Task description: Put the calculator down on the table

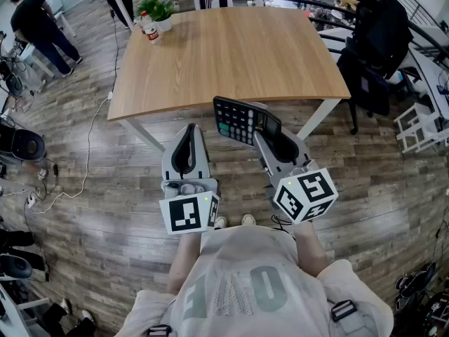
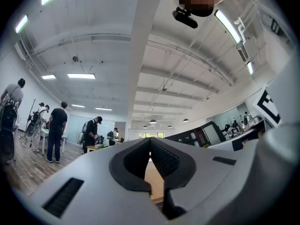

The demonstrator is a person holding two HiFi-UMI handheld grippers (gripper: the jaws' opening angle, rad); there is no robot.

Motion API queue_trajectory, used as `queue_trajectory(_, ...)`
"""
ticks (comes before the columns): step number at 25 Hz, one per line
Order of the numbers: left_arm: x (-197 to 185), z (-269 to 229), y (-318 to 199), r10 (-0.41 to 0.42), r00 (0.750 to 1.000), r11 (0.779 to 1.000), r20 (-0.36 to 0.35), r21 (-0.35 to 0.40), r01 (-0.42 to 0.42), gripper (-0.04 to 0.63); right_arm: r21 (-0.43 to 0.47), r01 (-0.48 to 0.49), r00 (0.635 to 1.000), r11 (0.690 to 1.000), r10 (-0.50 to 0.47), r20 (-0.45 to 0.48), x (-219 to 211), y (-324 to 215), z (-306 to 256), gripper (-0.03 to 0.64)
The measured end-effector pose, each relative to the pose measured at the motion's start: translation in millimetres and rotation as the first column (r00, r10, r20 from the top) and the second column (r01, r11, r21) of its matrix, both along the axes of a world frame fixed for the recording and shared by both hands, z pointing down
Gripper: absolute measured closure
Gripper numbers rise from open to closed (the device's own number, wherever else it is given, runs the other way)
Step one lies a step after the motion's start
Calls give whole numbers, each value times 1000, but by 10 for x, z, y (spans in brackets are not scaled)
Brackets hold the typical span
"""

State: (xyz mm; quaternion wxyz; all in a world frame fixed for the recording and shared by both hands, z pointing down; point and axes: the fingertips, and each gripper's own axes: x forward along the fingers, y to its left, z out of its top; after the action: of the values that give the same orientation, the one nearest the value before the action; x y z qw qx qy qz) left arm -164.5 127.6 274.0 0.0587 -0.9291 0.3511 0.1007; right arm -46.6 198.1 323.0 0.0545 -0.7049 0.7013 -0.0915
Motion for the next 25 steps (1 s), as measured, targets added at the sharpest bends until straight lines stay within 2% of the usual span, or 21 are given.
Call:
queue_trajectory(3, -4, -5, 22, -3, 1000, 1000, 5, 8, 3, 586, 6, -1, 1000, 1000, 1, 0, 6, 34, -16, 498)
queue_trajectory(6, -13, -17, 21, -3, 1000, 1000, -20, 8, 3, 586, 14, -5, 1000, 1000, 5, 2, 35, 79, -17, 498)
queue_trajectory(11, 118, -10, 36, -24, 999, 1000, -26, 8, 24, 586, 30, -36, 999, 999, 35, 9, 263, 237, -14, 497)
queue_trajectory(15, 229, 53, 107, -48, 999, 999, -7, 15, 48, 586, 57, -22, 998, 998, 18, 66, 460, 326, 3, 497)
queue_trajectory(19, 185, 93, 131, -81, 997, 997, 20, 12, 80, 586, 58, -19, 996, 998, 14, 93, 557, 388, 59, 497)
queue_trajectory(25, 153, 143, -208, -109, 993, 994, -41, -28, 108, 586, 54, -17, 989, 998, 9, 144, 692, 231, 244, 497)
